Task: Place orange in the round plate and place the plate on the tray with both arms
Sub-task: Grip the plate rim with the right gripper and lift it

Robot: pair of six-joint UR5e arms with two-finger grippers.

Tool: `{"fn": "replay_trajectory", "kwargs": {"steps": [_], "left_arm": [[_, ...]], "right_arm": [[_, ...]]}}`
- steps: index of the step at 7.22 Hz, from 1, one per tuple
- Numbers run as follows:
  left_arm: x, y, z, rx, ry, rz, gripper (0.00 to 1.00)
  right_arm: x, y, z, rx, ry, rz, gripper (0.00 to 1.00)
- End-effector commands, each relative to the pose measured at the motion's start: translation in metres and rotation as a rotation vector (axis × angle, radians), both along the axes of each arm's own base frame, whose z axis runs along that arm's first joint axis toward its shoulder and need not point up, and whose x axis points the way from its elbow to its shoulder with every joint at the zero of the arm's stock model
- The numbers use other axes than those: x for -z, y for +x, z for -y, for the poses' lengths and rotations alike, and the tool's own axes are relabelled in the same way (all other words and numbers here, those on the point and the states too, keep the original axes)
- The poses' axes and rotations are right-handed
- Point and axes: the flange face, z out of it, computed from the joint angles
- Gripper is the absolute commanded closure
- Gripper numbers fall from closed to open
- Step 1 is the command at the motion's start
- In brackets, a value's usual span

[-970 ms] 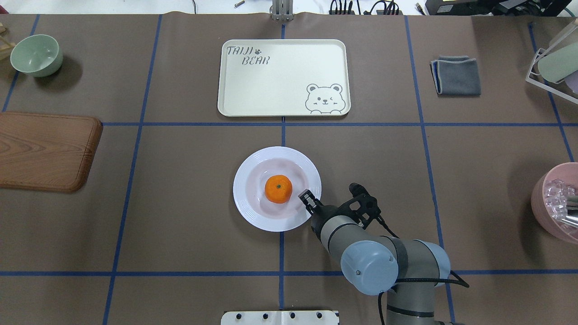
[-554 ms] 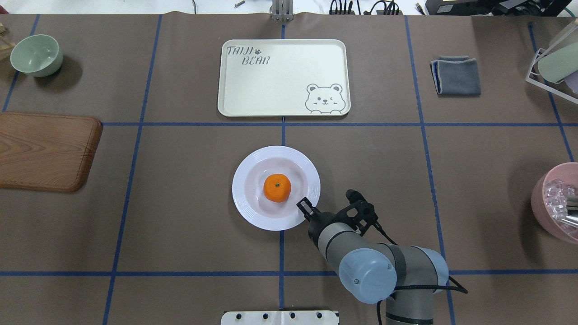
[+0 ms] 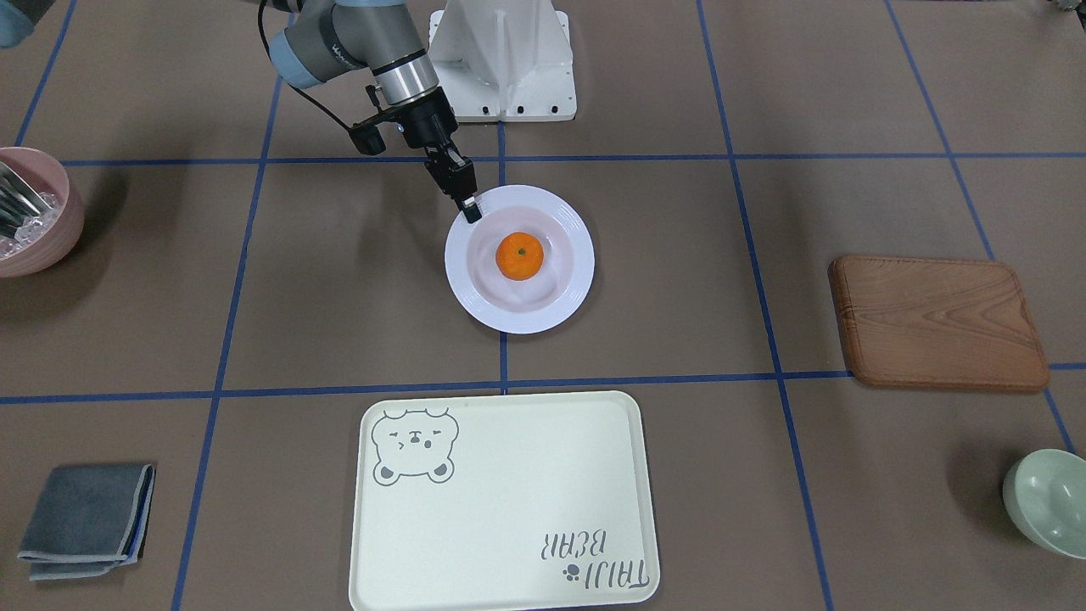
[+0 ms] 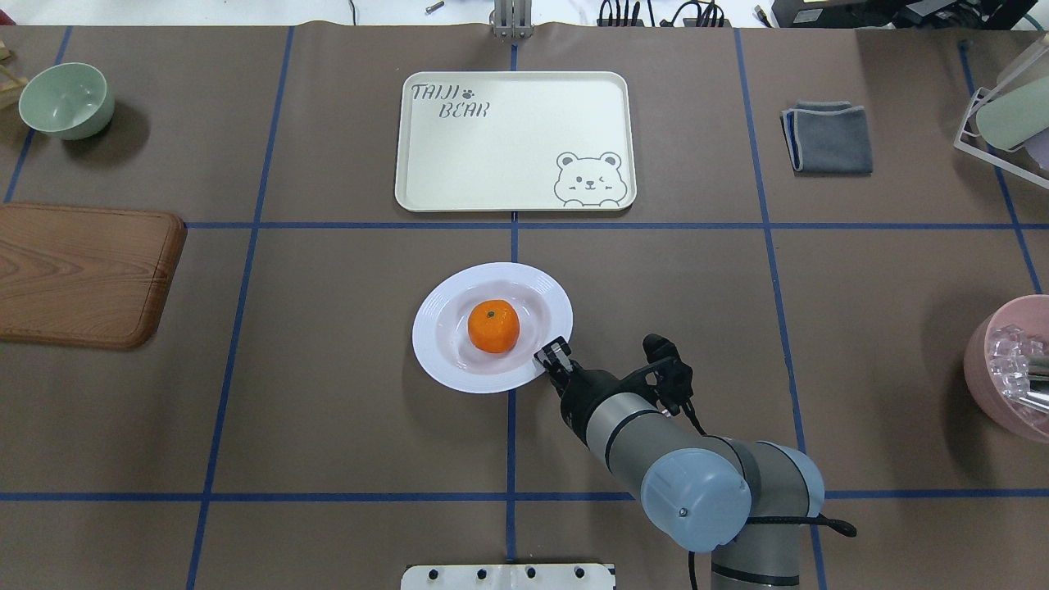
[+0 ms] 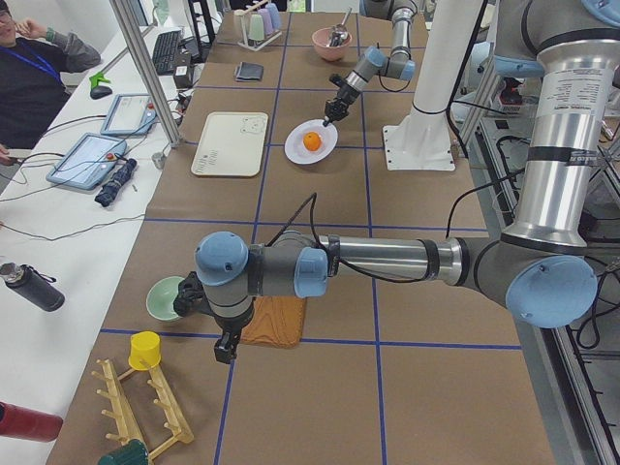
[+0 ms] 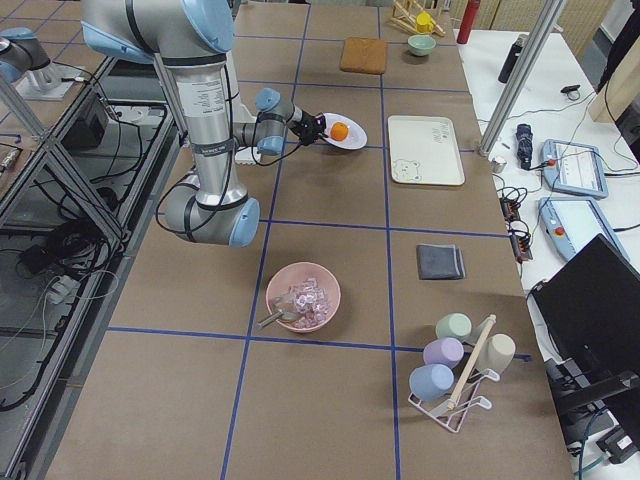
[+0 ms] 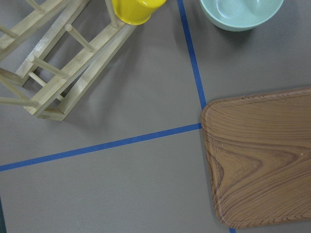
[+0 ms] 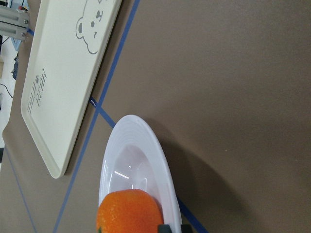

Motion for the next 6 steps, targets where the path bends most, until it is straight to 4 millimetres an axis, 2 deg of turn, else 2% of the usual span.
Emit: {"fn": "replay_trajectory", "kwargs": {"steps": [1,4,5,6], "left_arm": [[0.001,0.0,0.0,0.0,0.003,0.0,0.02],[0.001,0.0,0.0,0.0,0.003,0.0,0.02],[0.001,0.0,0.0,0.0,0.003,0.0,0.02],[0.001,0.0,0.0,0.0,0.003,0.0,0.02]], "right_arm": [[0.007,0.007,0.005,-0.049,-0.005,0.042,1.0],[0.013,0.015,0.007,-0.122,-0.018,0.115,1.0],[0.007,0.023,0.006,-0.137,-0.003,0.19,1.0],[0.001,0.022,0.001,-0.147,0.003,0.188,1.0]]}}
